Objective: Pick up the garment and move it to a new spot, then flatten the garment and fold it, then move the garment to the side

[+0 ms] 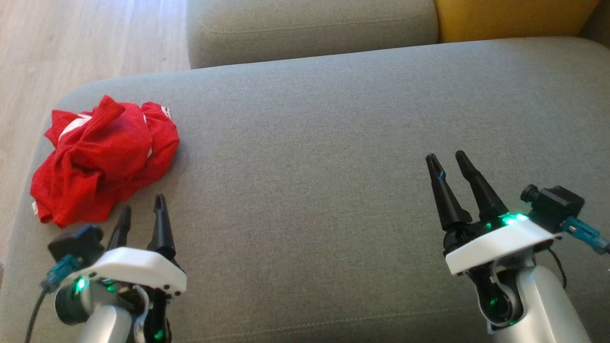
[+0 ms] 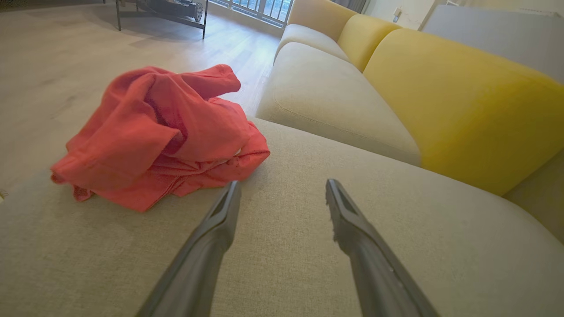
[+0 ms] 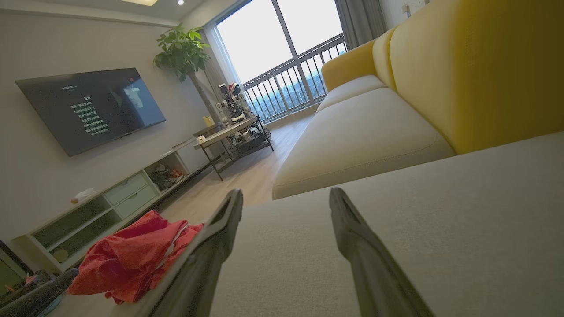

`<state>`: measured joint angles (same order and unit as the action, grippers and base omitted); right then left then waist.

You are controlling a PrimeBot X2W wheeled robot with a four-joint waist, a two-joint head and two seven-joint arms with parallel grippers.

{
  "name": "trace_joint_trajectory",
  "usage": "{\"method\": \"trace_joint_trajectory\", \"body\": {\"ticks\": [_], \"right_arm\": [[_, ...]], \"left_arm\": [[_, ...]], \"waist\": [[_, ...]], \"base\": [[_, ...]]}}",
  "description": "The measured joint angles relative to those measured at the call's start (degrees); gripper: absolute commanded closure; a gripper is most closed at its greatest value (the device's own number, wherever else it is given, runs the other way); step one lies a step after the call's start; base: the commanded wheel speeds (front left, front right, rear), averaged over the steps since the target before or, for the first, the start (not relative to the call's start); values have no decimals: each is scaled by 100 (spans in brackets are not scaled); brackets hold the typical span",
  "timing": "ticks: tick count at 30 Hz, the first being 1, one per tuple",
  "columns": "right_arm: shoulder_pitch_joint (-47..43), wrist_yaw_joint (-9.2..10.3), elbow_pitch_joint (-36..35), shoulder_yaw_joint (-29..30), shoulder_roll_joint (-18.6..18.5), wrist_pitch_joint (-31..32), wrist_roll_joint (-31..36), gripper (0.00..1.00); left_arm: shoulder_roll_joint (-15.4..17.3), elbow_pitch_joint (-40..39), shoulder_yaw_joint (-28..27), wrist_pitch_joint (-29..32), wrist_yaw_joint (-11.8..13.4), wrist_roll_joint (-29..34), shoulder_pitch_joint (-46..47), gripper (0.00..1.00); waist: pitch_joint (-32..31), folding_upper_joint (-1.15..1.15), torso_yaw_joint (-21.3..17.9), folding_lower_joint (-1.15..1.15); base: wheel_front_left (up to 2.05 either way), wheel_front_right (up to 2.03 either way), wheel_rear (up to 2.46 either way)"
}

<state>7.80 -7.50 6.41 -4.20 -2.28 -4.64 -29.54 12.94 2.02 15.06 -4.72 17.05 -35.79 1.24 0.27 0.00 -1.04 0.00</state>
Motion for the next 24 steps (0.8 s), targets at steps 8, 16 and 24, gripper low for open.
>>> {"method": "trace_joint_trajectory", "body": {"ticks": [8,16,24], "right_arm": [[-12,0,219,94,-1,-142,590,0],[-10,0,118,223,-2,-287,964,0],[-9,0,20,161,-1,-405,1326,0]], "left_arm": [[255,281,668,-149,401,335,180,0],[474,283,1189,-259,961,934,356,0],[740,19,1748,-416,1567,1484,542,0]], "waist": [[-28,0,-30,0],[-37,0,-55,0],[-37,0,-85,0]], "base": [[0,0,0],[0,0,0],[0,0,0]]}}
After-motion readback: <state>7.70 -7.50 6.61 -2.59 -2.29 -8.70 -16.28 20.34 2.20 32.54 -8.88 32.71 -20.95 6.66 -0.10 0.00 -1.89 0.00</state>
